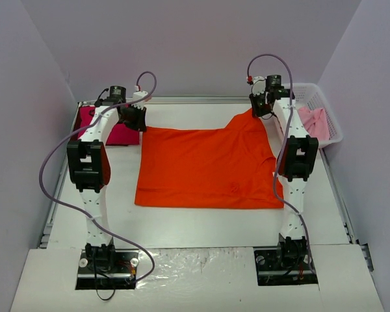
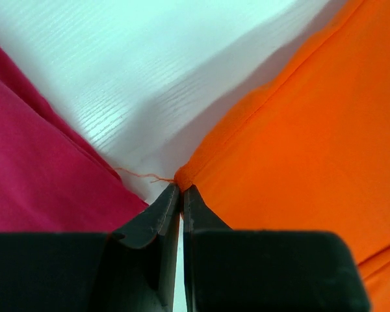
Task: Fold and stack the t-shirts
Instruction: Grap the side of the flattened tshirt furthest away from the robot with both arms
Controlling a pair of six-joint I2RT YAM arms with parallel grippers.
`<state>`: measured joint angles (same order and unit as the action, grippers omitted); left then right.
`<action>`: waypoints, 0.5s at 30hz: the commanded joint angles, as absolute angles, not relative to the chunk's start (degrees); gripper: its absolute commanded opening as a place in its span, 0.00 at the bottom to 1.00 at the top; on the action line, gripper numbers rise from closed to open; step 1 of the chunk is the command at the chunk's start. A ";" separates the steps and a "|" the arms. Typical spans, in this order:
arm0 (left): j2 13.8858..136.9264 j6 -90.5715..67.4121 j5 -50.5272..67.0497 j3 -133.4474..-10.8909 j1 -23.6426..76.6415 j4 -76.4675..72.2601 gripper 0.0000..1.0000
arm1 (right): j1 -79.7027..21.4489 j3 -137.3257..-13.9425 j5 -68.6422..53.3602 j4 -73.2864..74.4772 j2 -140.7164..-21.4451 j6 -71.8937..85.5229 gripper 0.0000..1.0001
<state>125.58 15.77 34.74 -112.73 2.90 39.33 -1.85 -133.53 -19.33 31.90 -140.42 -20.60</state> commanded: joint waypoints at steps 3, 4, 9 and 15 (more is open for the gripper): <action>120.15 15.47 36.12 -110.48 2.81 38.85 0.02 | -1.49 -129.73 -20.04 32.17 -133.34 -21.18 0.00; 119.71 15.56 36.12 -109.78 2.73 38.76 0.02 | -1.49 -128.94 -20.30 32.25 -132.02 -21.27 0.00; 117.60 16.43 36.74 -107.32 2.29 38.67 0.02 | -1.14 -122.35 -21.18 32.17 -127.62 -21.62 0.00; 115.67 17.66 37.70 -104.07 1.67 39.11 0.02 | -0.79 -114.63 -21.45 32.17 -121.39 -22.50 0.00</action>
